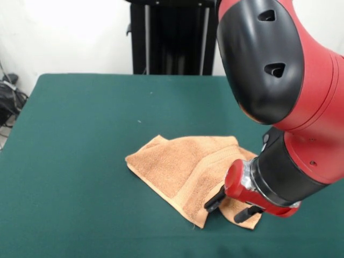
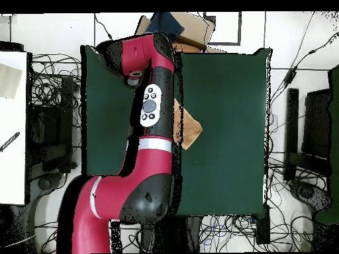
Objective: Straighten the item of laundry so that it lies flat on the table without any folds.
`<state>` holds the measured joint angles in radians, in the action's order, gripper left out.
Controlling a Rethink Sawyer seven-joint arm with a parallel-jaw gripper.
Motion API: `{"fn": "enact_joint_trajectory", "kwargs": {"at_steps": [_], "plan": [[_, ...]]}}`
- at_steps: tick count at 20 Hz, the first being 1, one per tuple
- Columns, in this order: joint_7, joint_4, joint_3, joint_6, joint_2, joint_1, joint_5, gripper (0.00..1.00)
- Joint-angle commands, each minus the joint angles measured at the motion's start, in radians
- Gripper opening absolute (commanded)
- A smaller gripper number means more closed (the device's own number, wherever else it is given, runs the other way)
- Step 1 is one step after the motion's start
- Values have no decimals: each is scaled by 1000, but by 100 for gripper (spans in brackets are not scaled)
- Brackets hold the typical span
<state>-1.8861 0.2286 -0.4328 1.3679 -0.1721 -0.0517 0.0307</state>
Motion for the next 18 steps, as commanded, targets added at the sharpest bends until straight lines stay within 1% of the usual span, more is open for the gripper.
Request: {"fn": "enact_joint_trajectory", "kwargs": {"at_steps": [1,7,16,18], "plan": [[144,117,80,62,-32,0,1,100],[141,115,82,63,-35,2,3,100],[157,81,72,63,-54,11,-1,100],[162,60,69,71,-67,17,2,100]]}}
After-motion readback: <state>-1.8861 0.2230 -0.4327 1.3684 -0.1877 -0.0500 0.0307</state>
